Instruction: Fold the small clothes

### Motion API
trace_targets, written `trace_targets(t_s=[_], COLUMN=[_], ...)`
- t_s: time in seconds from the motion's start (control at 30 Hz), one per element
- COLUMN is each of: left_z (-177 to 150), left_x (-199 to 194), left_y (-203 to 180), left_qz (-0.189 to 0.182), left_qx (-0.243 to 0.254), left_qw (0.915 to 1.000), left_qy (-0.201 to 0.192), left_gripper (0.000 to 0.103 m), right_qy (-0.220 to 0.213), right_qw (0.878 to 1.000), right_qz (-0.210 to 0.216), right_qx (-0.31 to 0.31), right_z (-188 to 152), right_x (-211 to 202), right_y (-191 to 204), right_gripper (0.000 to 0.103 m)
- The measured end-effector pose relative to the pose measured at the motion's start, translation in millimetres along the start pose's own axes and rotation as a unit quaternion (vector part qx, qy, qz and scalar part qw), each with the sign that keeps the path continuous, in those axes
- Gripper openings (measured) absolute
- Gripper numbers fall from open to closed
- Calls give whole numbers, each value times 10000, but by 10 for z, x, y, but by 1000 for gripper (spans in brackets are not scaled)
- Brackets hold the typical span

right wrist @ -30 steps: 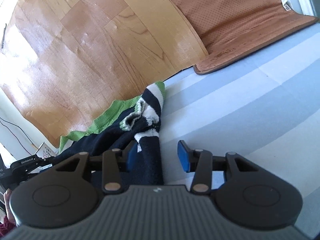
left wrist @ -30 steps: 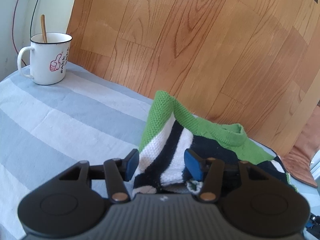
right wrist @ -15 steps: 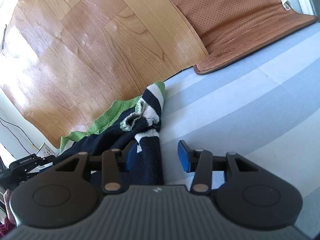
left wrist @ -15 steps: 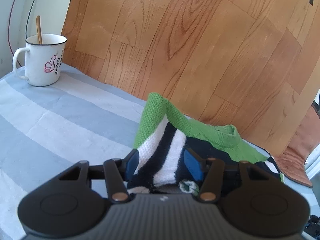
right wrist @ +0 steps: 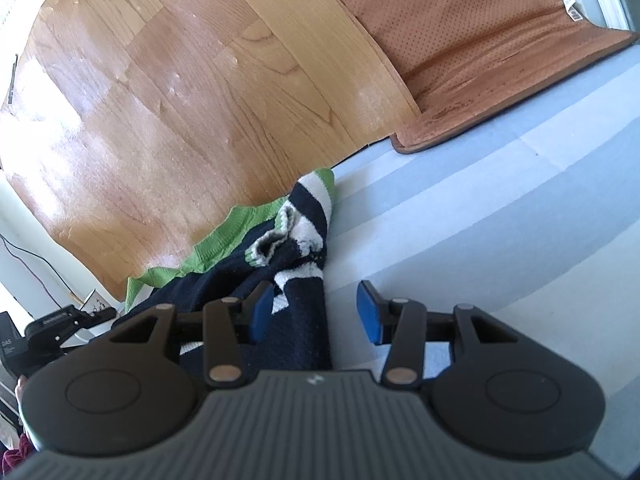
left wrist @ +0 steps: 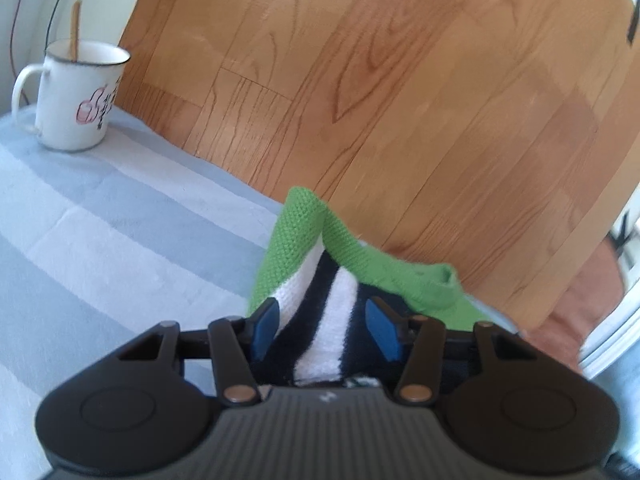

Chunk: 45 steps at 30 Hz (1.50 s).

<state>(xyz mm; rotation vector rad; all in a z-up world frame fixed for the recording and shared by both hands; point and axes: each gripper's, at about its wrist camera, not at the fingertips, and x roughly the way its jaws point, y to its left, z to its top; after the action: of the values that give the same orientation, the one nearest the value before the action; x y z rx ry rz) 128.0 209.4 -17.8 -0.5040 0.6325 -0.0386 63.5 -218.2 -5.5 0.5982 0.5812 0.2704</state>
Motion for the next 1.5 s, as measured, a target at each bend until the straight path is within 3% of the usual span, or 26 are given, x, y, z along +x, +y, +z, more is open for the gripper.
trace_targets(t_s=[0.2, 0.33, 0.43, 0.53, 0.63, 0.7, 0.83, 0.87, 0.9, 1.0, 1.1, 1.17, 1.2, 1.27, 1.3, 1.37, 1.43, 1.47, 1.5], left_z=[-17, -55, -132, -237, -306, -314, -309, -318, -318, -302, -294, -305, -312, -317, -311, -267, -184, -139, -98], left_x=[88, 145, 177, 204, 202, 205, 198, 197, 199, 197, 193, 197, 201, 200, 193, 153, 73, 29, -3], left_y=[-5, -88, -266, -450, -539, -544, -544, -543, -543, -536, -513, -520, -526, -531, -525, -485, -403, -352, -301], left_qz=[160, 634, 1094, 1507, 1706, 1722, 1713, 1716, 1717, 1686, 1671, 1701, 1714, 1723, 1709, 1634, 1409, 1273, 1158], left_qx=[88, 494, 1198, 1907, 2346, 2439, 2448, 2455, 2453, 2375, 2294, 2323, 2348, 2352, 2317, 2101, 1658, 1431, 1219], left_qw=[9997, 9965, 9865, 9698, 9567, 9541, 9541, 9538, 9539, 9564, 9587, 9575, 9567, 9564, 9575, 9638, 9760, 9815, 9858], left_qy=[151, 212, 210, 207, 231, 241, 228, 221, 216, 203, 183, 167, 162, 157, 157, 143, 57, 3, -26], left_gripper=[41, 15, 12, 12, 12, 12, 12, 12, 12, 12, 14, 14, 14, 14, 15, 17, 19, 19, 19], right_qy=[-76, -211, -368, -328, -137, 37, 370, 516, 604, 172, -524, -564, -332, 317, 345, 227, 204, 225, 288], right_qw=[9999, 9982, 9983, 9962, 9926, 9865, 9698, 9660, 9628, 9552, 9576, 9536, 9519, 9560, 9598, 9672, 9730, 9746, 9753], right_qz=[-139, -538, -393, -419, -393, -612, -1048, -1139, -1153, -1027, -1050, -1450, -1607, -1668, -1642, -1435, -1153, -972, -771], right_qx=[-3, -143, -210, -696, -1140, -1518, -2172, -2264, -2367, -2771, -2630, -2578, -2589, -2391, -2250, -2083, -1991, -2003, -2049], right_z=[2, 68, 218, 367, 430, 438, 436, 430, 407, 402, 546, 610, 619, 620, 615, 635, 679, 720, 768], right_x=[-4, 11, 19, 151, 384, 605, 1053, 1156, 1208, 1073, 885, 948, 1023, 1167, 1145, 1050, 1015, 1037, 1101], right_y=[5, 67, 195, 455, 660, 782, 871, 863, 870, 975, 972, 884, 810, 654, 594, 570, 677, 760, 861], right_gripper=[49, 50, 50, 50, 49, 49, 46, 23, 11, 6, 3, 4, 9, 9, 10, 13, 16, 22, 36])
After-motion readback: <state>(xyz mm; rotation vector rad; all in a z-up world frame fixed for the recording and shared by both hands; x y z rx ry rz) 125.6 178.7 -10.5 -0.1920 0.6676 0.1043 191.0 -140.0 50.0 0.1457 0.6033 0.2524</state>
